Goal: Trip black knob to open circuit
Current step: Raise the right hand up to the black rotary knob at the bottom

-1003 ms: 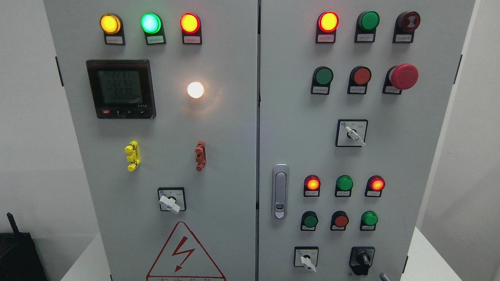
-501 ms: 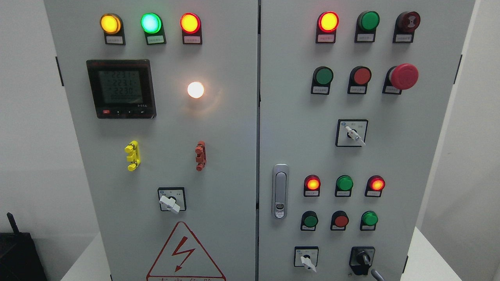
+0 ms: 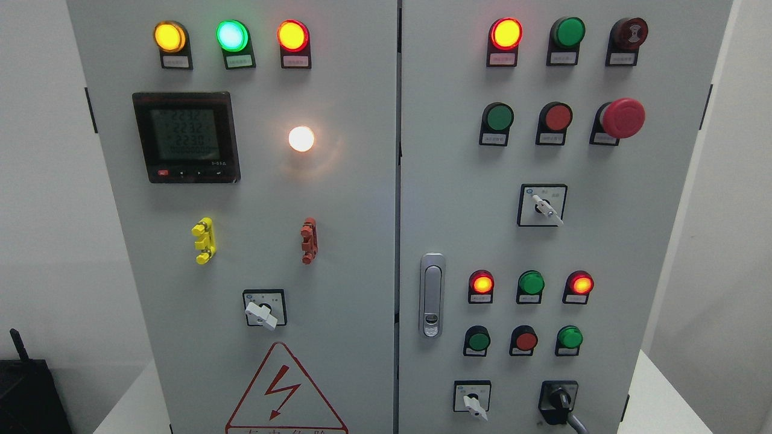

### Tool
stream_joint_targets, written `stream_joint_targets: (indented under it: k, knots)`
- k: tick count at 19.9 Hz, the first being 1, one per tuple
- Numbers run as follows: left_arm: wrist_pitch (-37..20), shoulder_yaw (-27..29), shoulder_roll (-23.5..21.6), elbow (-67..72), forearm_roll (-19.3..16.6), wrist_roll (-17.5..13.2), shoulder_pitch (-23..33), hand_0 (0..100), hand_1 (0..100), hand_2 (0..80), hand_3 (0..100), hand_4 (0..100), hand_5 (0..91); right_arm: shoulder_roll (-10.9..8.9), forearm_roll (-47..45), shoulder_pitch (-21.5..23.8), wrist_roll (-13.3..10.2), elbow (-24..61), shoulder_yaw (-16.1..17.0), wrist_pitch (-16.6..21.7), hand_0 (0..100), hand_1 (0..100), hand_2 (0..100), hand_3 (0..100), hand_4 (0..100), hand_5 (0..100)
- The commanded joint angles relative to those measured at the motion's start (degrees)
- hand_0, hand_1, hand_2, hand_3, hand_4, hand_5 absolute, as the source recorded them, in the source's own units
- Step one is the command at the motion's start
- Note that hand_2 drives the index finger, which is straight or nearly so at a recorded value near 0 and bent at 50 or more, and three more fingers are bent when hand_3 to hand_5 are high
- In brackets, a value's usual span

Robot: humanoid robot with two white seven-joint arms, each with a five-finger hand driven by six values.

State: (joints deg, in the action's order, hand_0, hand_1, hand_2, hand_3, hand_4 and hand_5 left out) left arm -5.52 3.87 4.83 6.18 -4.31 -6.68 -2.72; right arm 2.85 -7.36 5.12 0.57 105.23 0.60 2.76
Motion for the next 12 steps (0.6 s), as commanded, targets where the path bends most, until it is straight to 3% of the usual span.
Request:
stream_joint_targets:
  k: [1,12]
  knots:
    - [-0.02,0.00,0.00,-1.43,0.00,0.00,0.00,12,39,0.0,0,0,0.0,0.23,0.06,-0.02,0.13,0.06,0.37,0.05,0,0,7,100,100,96]
    - [-0.02,0.00,0.00,-1.43,0.00,0.00,0.00,12,39,0.0,0,0,0.0,0.32,-0.02,0.25,0.13,0.06,-0.33,-0.56,0,0,7,100,100,96]
